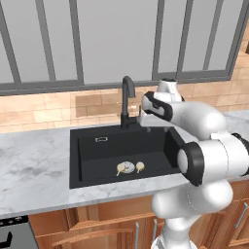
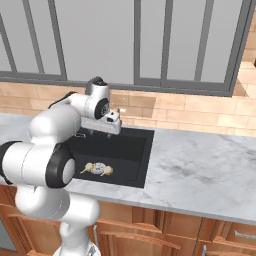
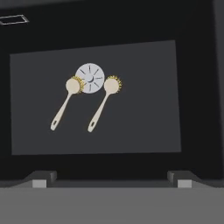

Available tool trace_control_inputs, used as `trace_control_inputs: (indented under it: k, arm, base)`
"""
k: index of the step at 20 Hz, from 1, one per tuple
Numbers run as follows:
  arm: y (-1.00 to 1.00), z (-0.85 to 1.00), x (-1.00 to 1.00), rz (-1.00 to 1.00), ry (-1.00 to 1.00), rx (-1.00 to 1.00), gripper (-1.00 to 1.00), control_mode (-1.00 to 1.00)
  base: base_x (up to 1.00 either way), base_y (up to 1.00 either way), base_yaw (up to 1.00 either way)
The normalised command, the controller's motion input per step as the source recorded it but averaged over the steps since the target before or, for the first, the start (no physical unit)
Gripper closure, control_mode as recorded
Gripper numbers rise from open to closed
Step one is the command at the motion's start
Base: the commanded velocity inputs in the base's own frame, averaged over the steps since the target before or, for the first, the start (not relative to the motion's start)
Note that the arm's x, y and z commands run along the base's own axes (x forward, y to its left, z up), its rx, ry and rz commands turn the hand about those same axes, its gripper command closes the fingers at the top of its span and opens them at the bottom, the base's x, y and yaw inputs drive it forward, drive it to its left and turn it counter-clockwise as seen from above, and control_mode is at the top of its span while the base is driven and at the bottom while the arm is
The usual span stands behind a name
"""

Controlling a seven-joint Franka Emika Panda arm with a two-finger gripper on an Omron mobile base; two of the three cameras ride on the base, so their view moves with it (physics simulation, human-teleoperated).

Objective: Pick up the dish brush and dish brush from the sink, and place them back in the cabinet, and close the cabinet doors.

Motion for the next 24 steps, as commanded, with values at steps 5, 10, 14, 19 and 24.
trace_control_inputs:
  k: [5,10,14,19,24]
  arm:
    - [0.00,-0.09,0.22,0.00,0.01,0.00,-1.00,-1.00]
    - [0.00,-0.12,0.24,0.00,0.01,0.00,-1.00,-1.00]
    - [0.00,-0.06,0.25,0.00,0.00,0.00,-1.00,-1.00]
    - [0.00,-0.11,0.16,0.00,0.00,0.00,-1.00,-1.00]
    - [0.00,-0.25,0.16,0.00,0.00,0.00,-1.00,-1.00]
  base:
    - [0.00,0.00,0.00]
    - [0.00,0.00,0.00]
    - [0.00,0.00,0.00]
    - [0.00,0.00,0.00]
    - [0.00,0.00,0.00]
